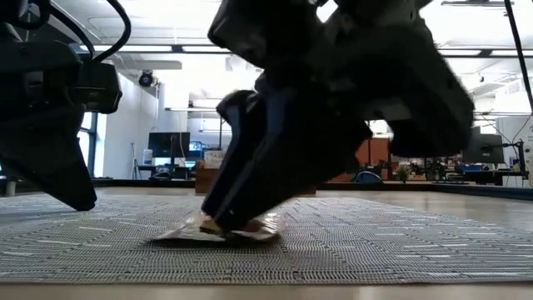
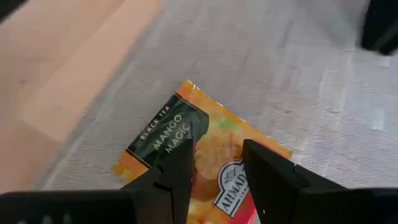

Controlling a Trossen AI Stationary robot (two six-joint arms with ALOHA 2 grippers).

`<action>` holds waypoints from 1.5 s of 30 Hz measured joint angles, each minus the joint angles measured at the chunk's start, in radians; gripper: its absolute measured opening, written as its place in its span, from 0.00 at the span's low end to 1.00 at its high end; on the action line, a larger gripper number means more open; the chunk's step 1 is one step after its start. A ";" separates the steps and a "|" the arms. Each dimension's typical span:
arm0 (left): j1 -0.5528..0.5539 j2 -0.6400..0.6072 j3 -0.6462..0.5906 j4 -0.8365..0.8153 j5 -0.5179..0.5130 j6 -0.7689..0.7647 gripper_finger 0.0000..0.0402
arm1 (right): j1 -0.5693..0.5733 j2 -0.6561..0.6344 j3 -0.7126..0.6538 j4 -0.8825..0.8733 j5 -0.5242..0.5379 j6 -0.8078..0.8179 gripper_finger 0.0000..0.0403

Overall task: Pick & Place Tea
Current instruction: Put the yellow tea bag into the right section of the wooden organizer

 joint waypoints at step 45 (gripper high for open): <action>0.000 -0.001 0.077 -0.124 0.030 0.337 0.29 | -0.026 -0.064 -0.001 -0.134 0.250 0.025 0.33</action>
